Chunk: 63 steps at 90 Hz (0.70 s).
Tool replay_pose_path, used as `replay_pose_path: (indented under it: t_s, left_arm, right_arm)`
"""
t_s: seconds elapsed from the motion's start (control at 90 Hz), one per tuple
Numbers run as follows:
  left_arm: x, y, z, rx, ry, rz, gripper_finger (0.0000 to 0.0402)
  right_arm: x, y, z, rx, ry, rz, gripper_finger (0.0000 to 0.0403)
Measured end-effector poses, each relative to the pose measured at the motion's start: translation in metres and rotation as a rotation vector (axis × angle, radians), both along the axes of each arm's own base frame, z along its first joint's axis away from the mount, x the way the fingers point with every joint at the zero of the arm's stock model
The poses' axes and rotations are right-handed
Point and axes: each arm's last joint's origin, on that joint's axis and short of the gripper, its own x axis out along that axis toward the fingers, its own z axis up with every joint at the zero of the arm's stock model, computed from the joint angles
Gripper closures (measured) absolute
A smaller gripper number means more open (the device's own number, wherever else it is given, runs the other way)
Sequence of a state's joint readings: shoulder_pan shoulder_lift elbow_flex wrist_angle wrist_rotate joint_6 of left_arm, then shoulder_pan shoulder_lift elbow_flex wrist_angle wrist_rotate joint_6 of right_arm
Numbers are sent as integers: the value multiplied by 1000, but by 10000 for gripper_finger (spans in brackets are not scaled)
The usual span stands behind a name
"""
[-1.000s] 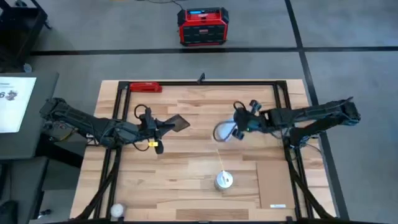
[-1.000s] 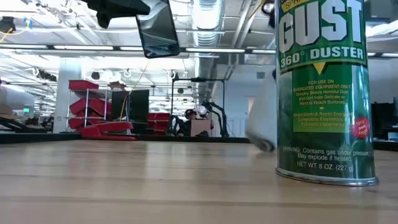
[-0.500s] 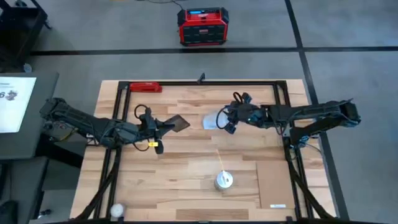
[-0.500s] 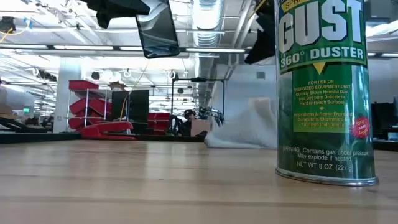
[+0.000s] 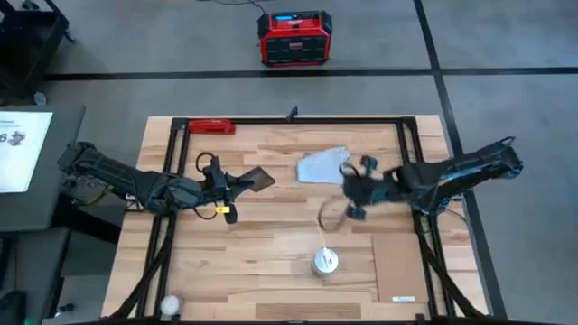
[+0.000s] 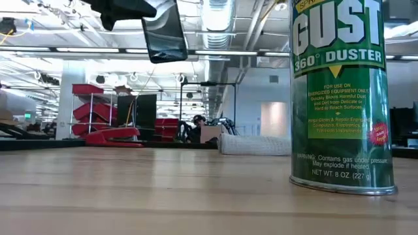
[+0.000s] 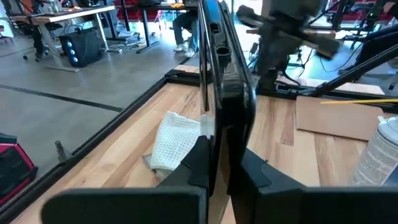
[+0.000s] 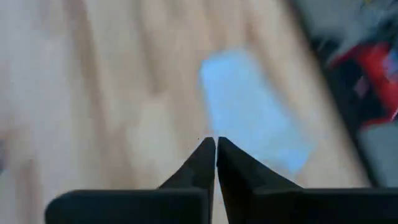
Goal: Apply microfiber cloth
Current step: Spray the back of the black phone with the spray bottle
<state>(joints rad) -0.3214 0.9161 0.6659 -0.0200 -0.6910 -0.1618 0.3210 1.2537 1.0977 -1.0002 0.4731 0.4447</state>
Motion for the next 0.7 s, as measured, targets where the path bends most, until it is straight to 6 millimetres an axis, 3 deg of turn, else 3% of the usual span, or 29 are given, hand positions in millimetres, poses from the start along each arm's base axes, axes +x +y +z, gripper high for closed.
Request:
replay_pose_path:
  t_s: [0.156, 0.3, 0.522, 0.7]
  left_arm:
    - [0, 0, 0, 0, -2, 1, 396]
    - [0, 0, 1, -4, -12, 1, 396]
    - [3, -1, -1, -13, -5, 3, 396]
    - [8, -3, -6, -36, 3, 9, 396]
  right_arm:
    - [-19, 44, -2, 167, -24, -1, 403]
    - [-22, 75, -15, 285, -105, 24, 403]
    - [-4, 105, -52, 375, -109, 37, 403]
    - [11, 126, -68, 432, -134, 87, 403]
